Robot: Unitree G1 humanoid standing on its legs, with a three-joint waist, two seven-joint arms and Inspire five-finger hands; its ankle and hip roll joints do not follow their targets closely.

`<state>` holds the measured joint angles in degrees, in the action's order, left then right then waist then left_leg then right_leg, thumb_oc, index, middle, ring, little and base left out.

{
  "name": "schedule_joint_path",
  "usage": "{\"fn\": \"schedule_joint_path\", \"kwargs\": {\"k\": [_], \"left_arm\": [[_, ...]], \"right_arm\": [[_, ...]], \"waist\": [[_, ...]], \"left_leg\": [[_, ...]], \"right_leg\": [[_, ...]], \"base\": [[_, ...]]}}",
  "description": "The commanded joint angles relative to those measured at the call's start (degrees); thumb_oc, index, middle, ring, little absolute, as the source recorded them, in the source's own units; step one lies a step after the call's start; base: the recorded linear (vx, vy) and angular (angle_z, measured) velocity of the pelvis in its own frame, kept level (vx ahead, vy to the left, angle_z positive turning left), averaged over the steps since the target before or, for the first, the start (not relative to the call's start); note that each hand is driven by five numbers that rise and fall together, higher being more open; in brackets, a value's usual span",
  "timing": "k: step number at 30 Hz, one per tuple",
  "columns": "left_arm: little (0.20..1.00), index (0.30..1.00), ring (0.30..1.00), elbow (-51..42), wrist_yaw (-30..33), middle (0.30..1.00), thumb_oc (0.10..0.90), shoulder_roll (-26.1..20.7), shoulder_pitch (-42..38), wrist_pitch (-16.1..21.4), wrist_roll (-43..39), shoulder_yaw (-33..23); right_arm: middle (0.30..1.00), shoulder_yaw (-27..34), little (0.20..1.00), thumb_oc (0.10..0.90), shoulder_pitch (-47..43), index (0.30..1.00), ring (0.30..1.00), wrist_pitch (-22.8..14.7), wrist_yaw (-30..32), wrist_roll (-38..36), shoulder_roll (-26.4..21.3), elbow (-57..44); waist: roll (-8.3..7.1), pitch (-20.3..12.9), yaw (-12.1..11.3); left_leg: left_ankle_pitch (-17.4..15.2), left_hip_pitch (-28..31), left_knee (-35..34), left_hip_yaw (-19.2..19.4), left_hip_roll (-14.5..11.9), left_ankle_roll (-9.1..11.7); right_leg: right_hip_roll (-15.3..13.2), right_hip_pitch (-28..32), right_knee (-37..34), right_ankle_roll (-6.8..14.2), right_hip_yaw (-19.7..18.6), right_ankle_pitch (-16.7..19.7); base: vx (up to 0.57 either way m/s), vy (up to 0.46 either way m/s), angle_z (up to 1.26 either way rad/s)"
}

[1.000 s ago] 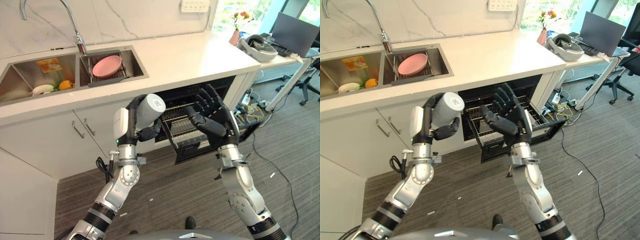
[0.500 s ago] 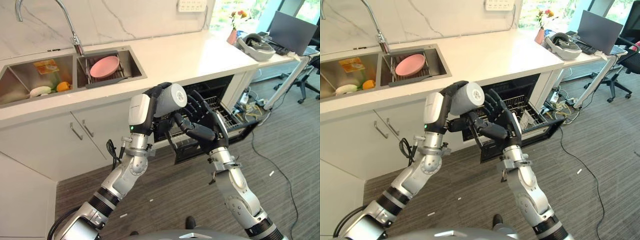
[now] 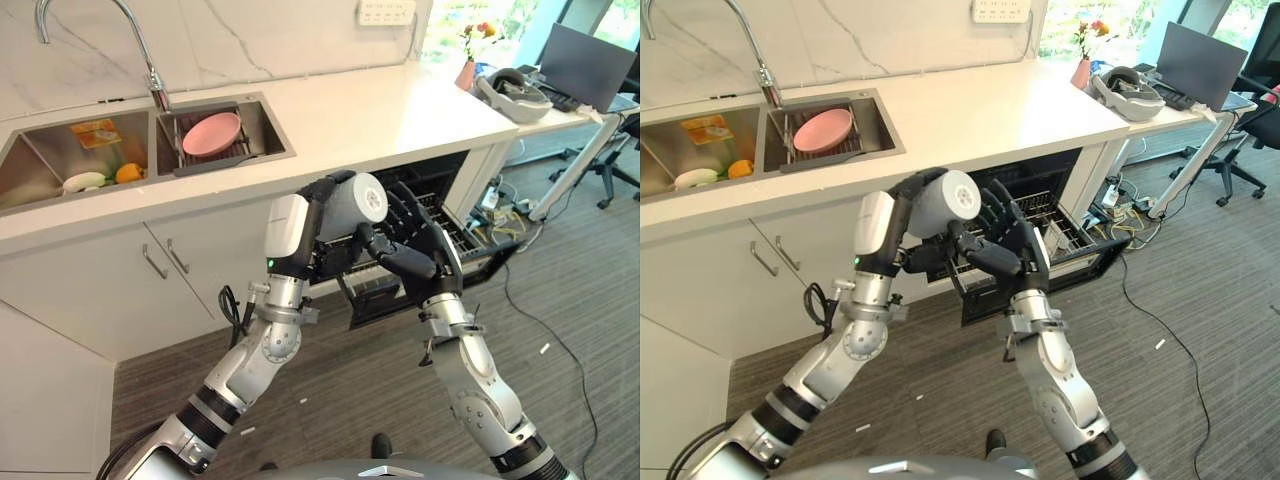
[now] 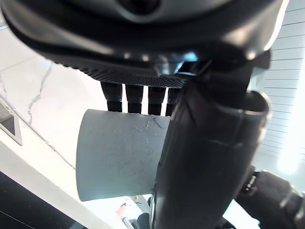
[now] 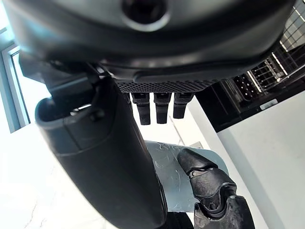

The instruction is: Place the dishes in the dishwasher.

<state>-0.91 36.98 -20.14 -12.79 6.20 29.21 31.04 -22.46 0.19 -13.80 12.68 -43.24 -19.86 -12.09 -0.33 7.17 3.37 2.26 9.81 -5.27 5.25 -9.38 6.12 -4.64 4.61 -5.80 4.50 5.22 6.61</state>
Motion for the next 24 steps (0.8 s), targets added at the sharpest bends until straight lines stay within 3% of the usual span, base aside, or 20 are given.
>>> {"fn": "schedule_joint_path", "kwargs": {"k": [1,7,12,13,14,24], "left_arm": [[0.3,0.3,0.3,-3.7,-0.6,0.3,0.4,-0.5,-7.6,4.9,0.2,2.2],[0.3,0.3,0.3,-4.2,-6.2,0.3,0.4,-0.6,-9.9,6.4,-2.1,6.0],[0.3,0.3,0.3,-4.8,-9.4,0.3,0.4,-0.8,-11.0,7.3,-3.8,7.7],[0.3,0.3,0.3,-4.8,-9.5,0.3,0.4,-0.6,-11.2,7.4,-4.0,8.0],[0.3,0.3,0.3,-4.9,-9.6,0.3,0.4,-0.5,-11.1,7.5,-4.1,8.2],[0.3,0.3,0.3,-3.8,-8.3,0.3,0.4,-0.3,-10.4,7.2,-3.8,7.9]], "right_arm": [[0.9,1.4,0.9,0.8,-8.0,0.9,0.9,-4.6,-2.3,-5.7,1.0,-7.0],[0.9,-3.1,0.9,0.8,-11.8,0.9,0.9,-1.3,-5.5,-10.4,-1.8,-4.7],[0.9,-4.6,0.9,0.8,-15.2,0.9,0.9,0.0,-6.3,-8.8,-2.4,-3.7],[0.855,-4.4,0.855,0.77,-15.5,0.855,0.855,0.0,-6.1,-8.5,-1.9,-3.4],[0.3,-4.1,0.3,0.4,-15.7,0.3,0.3,-0.4,-5.7,-7.9,-1.3,-3.0],[0.3,0.8,0.3,0.4,-11.9,0.3,0.3,-3.6,-1.2,-0.9,3.9,-2.0]], "waist": [[-3.49,-3.6,-0.1],[-3.71,-3.5,-0.4],[-3.59,-3.3,-0.7],[-3.55,-3.3,-0.7],[-3.5,-3.3,-0.7],[-3.18,-3.3,-0.7]], "left_leg": [[-1.5,0.0,0.3,0.2,3.0,-1.0],[-1.5,-0.3,0.3,0.0,3.2,-1.0],[-1.5,-0.4,0.3,0.0,3.3,-1.1],[-1.5,-0.4,0.3,0.0,3.3,-1.1],[-1.5,-0.4,0.3,0.0,3.3,-1.1],[-1.8,-0.6,0.3,-0.5,3.4,-1.3]], "right_leg": [[-2.1,3.8,0.8,3.4,-2.8,-6.4],[-2.2,3.7,0.8,3.4,-2.5,-6.4],[-2.3,3.6,0.8,3.4,-2.3,-6.3],[-2.3,3.6,0.8,3.3,-2.2,-6.4],[-2.4,3.6,0.8,3.4,-2.2,-6.4],[-2.6,3.6,0.8,3.6,-2.0,-6.5]], "base": [[0.0,0.0,0.0],[0.0,0.0,0.0],[0.0,0.0,0.0],[0.0,0.0,0.0],[0.0,0.0,0.0],[0.0,0.002,0.01]]}}
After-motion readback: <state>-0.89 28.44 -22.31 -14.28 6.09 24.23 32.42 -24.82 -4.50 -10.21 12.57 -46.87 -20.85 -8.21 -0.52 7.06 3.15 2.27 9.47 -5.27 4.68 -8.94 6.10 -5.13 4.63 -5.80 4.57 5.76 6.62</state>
